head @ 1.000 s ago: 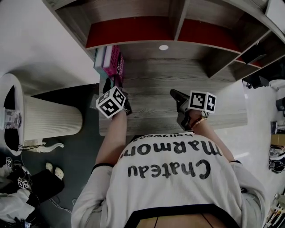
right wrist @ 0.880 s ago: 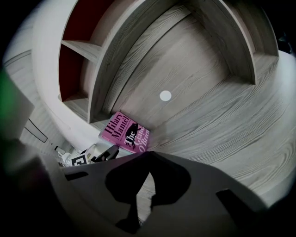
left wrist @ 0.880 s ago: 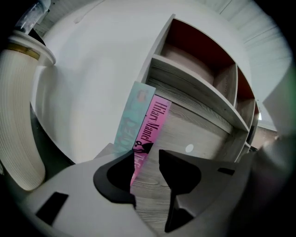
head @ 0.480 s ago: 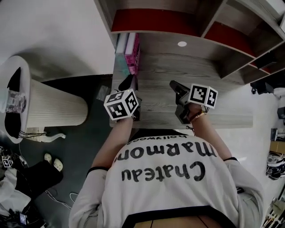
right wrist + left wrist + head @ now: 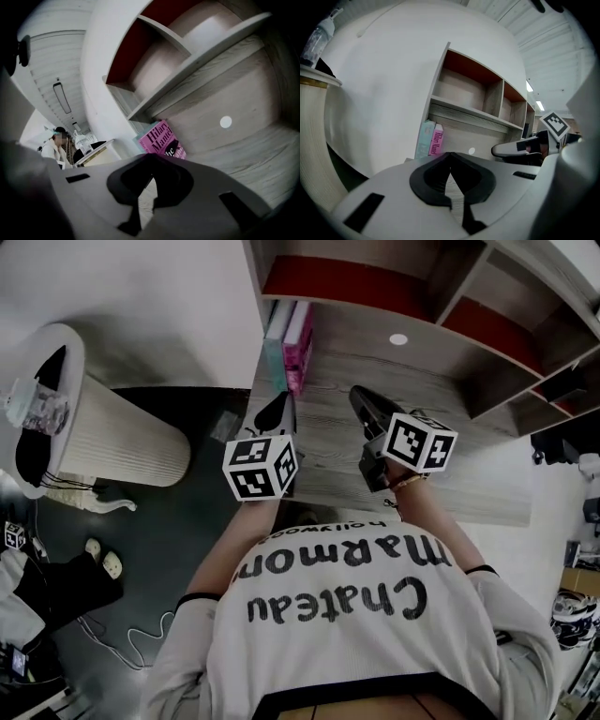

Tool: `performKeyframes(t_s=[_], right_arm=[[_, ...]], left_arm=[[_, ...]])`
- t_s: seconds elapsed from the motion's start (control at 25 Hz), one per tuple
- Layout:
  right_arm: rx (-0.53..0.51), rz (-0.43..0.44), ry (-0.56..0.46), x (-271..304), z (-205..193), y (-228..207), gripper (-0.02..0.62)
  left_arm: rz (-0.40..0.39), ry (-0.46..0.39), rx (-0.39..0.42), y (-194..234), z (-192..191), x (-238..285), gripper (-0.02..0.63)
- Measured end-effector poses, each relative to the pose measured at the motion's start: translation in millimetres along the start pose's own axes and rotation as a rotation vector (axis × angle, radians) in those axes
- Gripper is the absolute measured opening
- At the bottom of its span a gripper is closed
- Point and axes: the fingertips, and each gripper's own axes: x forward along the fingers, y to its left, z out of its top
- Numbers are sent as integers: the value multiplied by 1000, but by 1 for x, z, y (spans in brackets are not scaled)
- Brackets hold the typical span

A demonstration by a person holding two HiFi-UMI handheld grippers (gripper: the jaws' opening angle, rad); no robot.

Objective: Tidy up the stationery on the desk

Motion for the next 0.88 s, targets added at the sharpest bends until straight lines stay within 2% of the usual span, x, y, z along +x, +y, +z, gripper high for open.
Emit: performKeyframes(t_s=[0.16,0.4,0.6,0.88], right_arm=[[-84,27,0,-16,0,9,14],[-138,83,88,-41,-24,11,14],[-146,102,117,-70,-39,4,12],[-154,116,119,-103,-45,1,12]], left_arm=[[38,-4,-37,-14,-6,-17,17],[149,-4,-89,-30,-32,-47,17],[201,1,-106,-52,-52,-68,17],[232,-18,-113,-80,-62,-91,17]])
